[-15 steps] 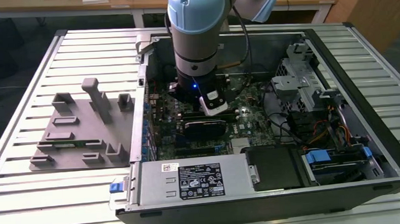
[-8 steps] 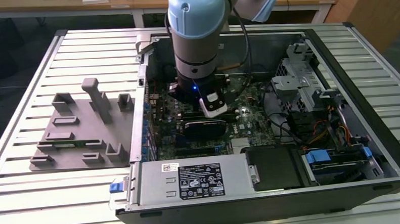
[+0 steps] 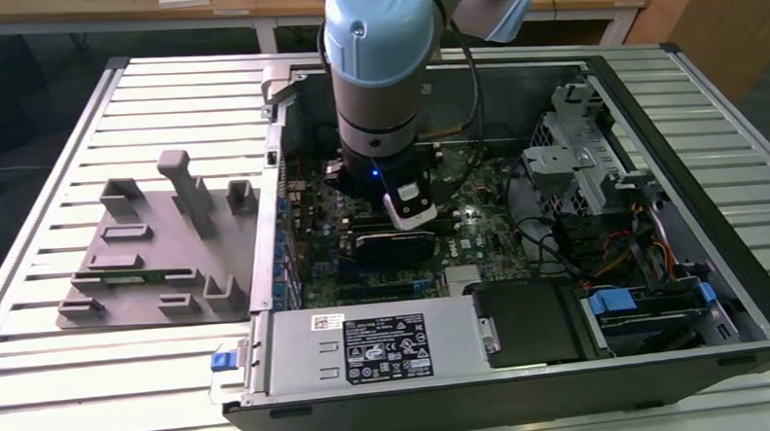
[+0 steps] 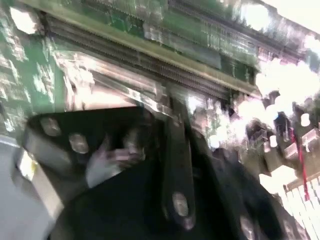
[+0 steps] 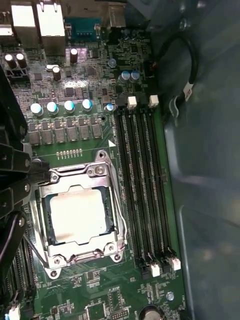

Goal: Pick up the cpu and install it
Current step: 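Install the second cpu locking lever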

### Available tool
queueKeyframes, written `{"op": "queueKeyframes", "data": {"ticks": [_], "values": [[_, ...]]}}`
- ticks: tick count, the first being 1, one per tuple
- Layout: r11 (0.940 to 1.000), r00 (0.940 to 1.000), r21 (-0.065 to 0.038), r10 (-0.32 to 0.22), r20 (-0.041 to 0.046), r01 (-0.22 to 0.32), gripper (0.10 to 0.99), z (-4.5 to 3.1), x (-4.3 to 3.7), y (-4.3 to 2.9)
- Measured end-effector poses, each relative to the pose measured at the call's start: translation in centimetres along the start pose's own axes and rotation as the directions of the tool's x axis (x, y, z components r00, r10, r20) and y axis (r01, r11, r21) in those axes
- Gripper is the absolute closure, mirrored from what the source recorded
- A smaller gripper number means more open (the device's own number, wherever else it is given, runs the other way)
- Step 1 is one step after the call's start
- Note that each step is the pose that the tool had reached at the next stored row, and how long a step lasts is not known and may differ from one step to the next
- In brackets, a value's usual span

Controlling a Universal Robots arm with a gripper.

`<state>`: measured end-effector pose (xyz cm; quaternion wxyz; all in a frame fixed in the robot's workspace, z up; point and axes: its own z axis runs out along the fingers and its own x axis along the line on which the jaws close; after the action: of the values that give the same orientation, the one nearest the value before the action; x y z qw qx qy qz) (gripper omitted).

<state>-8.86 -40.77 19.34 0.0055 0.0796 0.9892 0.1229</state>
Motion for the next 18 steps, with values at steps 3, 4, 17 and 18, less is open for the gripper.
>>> {"op": "queueKeyframes", "data": {"ticks": [3, 4, 17, 18], "values": [[1.0, 1.0, -0.001, 0.0, -0.0001, 0.0, 0.98, -0.12, 0.0, 0.03], [1.0, 1.0, -0.001, 0.0, 0.0, 0.0, 0.98, -0.28, 0.0, 0.06], [1.0, 1.0, -0.001, -0.001, 0.0048, 0.001, 0.98, -4.18, 0.03, 1.05], [1.0, 1.0, 0.0, -0.001, 0.0052, 0.001, 0.98, -4.32, 0.04, 1.08]]}}
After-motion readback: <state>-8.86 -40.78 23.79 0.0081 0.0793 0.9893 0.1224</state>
